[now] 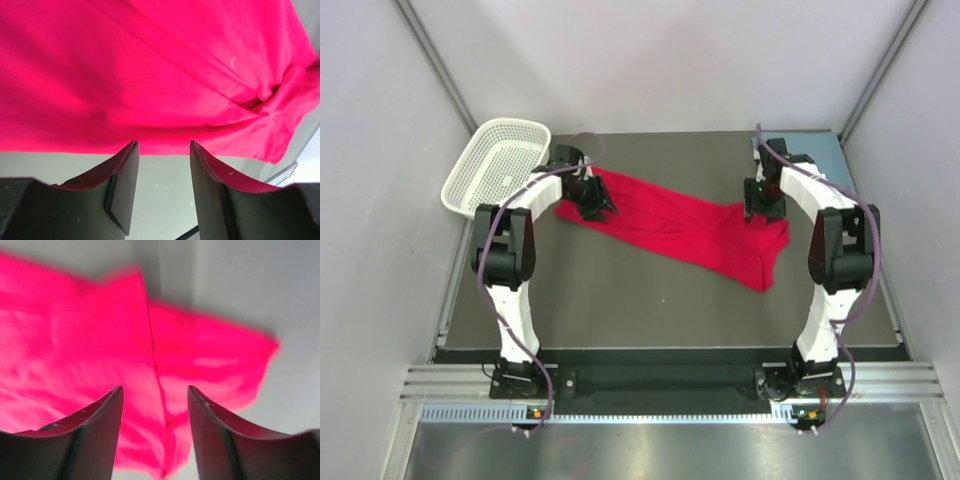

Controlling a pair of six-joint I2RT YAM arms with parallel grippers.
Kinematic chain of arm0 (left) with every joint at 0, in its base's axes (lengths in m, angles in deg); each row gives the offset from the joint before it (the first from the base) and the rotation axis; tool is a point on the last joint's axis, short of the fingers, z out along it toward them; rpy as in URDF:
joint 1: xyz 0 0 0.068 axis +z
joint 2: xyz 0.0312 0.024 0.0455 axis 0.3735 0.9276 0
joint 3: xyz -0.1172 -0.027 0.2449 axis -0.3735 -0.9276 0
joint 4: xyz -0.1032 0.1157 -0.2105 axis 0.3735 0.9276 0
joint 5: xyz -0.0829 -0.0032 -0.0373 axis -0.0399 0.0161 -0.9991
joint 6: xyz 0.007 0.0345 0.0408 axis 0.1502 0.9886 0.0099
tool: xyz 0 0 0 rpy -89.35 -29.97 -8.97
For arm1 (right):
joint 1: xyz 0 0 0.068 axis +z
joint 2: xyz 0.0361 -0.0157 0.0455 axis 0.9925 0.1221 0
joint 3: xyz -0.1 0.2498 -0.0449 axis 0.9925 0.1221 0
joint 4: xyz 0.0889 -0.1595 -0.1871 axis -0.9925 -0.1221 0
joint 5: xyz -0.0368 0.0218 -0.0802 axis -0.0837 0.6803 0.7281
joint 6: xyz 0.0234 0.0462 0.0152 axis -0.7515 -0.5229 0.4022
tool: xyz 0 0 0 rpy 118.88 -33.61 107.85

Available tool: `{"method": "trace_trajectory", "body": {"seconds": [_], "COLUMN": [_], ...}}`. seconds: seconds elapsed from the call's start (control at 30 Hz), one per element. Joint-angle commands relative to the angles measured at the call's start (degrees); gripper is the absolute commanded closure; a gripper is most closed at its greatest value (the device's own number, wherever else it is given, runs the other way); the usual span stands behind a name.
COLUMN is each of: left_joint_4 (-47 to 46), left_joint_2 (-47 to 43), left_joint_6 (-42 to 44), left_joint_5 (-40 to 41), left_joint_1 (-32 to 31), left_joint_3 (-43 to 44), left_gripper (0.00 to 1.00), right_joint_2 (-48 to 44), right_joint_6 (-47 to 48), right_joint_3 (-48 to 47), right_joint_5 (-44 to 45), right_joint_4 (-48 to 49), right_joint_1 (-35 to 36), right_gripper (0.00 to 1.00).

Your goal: Fold and stack the t-shirts

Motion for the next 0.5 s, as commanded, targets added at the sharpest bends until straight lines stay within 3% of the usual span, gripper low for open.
{"method": "trace_trajectory", "body": {"seconds": [0.0, 0.2, 0.33, 0.47], "left_joint_4": [-1.3, -3.2, -3.3, -3.3], "left_joint_2": [-1.0, 3.2, 5.8, 7.2], "left_joint_6": [-0.7, -4.1, -5.9, -6.3], "left_joint_5": [-3.1, -4.1, -4.4, -3.1], "left_joint_1": [-3.6, -7.0, -7.6, -7.7], "left_joint_3": [1.7, 2.9, 3.4, 3.8], "left_gripper": [0.50, 0.50, 0.52, 0.53], "right_joint_2": [-11.7, -26.4, -31.7, -33.5], "right_joint_6": [-0.5, -4.3, -7.0, -9.3], "right_joint_3": [4.5, 22.6, 33.9, 38.8], "right_joint_5": [1.1, -6.2, -7.2, -8.3], "right_joint_4": [-5.9, -3.3, -0.7, 3.5], "right_joint_1": [0.2, 0.2, -0.2, -0.7], "right_gripper": [0.44, 0.45, 0.51, 0.52]}}
